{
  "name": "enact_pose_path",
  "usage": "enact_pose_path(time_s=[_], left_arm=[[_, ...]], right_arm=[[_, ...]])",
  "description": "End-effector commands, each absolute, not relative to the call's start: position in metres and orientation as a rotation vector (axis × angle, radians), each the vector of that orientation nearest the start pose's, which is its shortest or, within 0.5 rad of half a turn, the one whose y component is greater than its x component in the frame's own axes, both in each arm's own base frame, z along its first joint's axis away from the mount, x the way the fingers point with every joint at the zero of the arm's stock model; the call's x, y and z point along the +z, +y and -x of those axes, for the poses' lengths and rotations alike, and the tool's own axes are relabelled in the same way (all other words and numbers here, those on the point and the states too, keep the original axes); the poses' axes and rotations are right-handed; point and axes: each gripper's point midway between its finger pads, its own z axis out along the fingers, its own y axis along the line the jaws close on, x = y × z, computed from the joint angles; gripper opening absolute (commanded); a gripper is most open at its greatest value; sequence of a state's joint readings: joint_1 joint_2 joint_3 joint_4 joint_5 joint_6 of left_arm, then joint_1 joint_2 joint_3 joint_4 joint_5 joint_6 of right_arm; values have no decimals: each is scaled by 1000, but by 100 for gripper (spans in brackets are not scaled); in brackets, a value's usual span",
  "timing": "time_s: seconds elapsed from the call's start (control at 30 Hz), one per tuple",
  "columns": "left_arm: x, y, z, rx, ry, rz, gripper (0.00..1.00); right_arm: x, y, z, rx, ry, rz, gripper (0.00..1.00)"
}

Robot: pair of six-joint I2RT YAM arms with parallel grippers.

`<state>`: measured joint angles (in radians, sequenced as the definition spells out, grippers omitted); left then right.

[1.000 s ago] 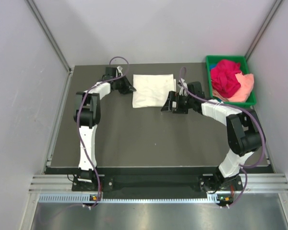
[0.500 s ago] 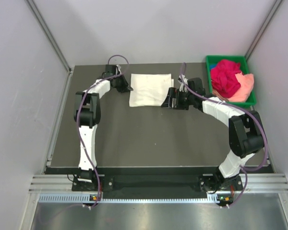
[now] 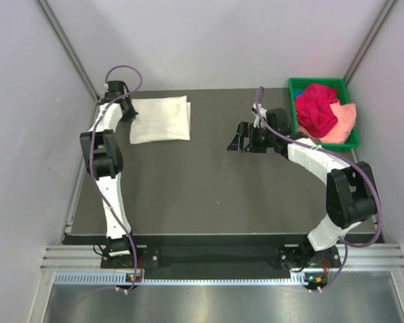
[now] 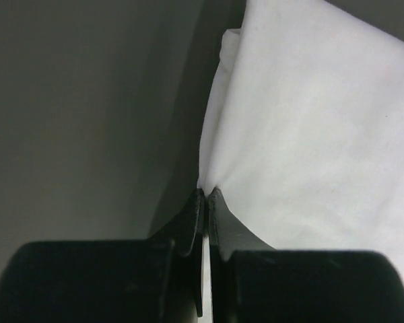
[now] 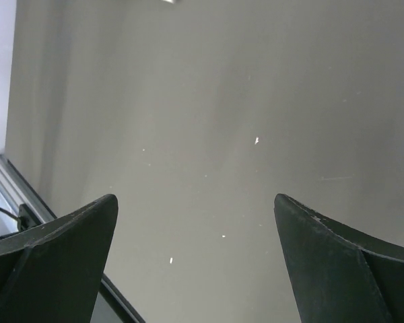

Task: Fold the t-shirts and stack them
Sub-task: Neatly place the folded tshirt to the corner

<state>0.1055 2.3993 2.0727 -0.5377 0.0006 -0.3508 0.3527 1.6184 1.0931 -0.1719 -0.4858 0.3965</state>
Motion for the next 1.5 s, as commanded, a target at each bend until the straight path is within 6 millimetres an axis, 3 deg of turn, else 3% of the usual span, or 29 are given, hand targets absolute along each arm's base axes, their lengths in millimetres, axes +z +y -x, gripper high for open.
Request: enact_pose_path(time_s=[0.0, 0.2, 0.33, 0.5, 0.8, 1.1, 1.2, 1.23, 1.3, 1.33, 1.47], left_arm=[[60, 122, -600, 184, 2325, 502, 0], [41, 165, -606, 307, 2302, 509, 0], [50, 189, -620, 328, 2228, 549, 0], [66, 197, -637, 327, 2144, 542, 0], [70, 218, -638, 373, 2092, 592, 0], [78, 226, -639, 350, 2066, 624, 0], [83, 221, -637, 315, 2073, 630, 14], [92, 220, -634, 313, 2073, 639, 32], [102, 220, -629, 319, 2067, 671, 47], [118, 221, -623, 325, 2055, 685, 66], [155, 212, -606, 289, 2001, 778, 71]], right_arm=[[152, 241, -360, 972, 2259, 285, 100], [148, 245, -358, 1002, 2261, 313, 100], [148, 246, -361, 998, 2256, 314, 100], [148, 248, -367, 1011, 2251, 297, 100], [148, 249, -376, 998, 2254, 279, 100], [146, 247, -374, 987, 2267, 266, 100], [151, 246, -373, 978, 2259, 258, 100], [150, 244, -372, 963, 2271, 252, 100], [153, 239, -370, 929, 2280, 240, 100], [153, 236, -368, 917, 2285, 232, 100], [172, 223, -360, 842, 2263, 223, 100]])
